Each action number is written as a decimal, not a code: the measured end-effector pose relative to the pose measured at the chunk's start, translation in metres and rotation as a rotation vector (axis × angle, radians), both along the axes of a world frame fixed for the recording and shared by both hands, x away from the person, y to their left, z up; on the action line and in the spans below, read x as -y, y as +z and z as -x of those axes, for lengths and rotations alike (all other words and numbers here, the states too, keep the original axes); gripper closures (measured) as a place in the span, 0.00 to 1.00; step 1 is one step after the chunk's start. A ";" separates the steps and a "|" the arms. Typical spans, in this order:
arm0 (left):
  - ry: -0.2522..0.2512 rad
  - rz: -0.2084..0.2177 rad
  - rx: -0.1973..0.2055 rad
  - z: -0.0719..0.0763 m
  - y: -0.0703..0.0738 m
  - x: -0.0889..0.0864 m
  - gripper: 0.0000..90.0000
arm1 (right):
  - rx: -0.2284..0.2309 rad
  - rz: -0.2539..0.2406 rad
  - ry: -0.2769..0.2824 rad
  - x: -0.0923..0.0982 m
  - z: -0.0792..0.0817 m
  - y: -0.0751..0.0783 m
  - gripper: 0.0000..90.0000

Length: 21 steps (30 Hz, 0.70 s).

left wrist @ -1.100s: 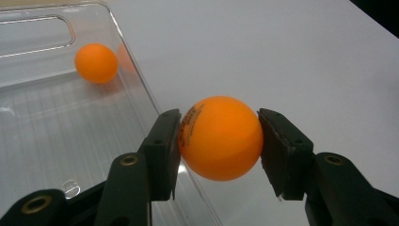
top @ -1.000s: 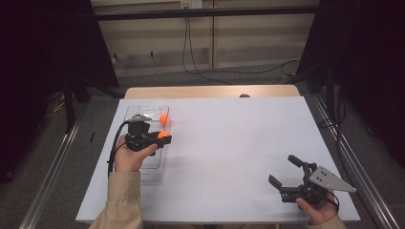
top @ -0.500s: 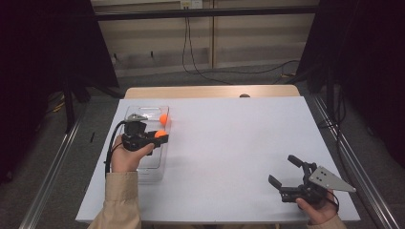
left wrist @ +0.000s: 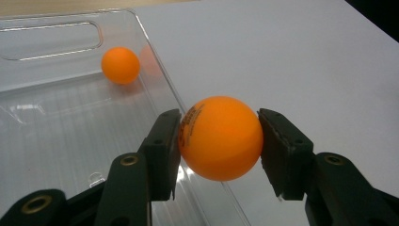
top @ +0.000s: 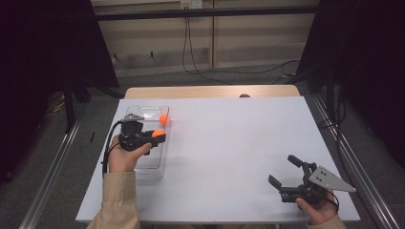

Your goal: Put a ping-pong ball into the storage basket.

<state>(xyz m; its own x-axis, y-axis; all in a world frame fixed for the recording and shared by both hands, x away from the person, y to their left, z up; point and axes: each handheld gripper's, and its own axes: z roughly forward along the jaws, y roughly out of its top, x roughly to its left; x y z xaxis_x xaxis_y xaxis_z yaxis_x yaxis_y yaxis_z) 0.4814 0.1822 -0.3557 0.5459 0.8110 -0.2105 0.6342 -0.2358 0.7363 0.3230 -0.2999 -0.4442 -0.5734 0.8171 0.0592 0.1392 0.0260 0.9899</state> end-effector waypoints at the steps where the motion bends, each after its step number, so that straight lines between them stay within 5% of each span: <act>1: -0.010 -0.010 -0.002 0.000 0.000 -0.002 0.57 | 0.000 0.000 0.000 0.000 0.000 0.000 0.01; 21: 0.028 -0.008 0.003 -0.001 -0.004 -0.010 0.57 | 0.002 0.001 0.001 0.000 0.000 0.000 0.01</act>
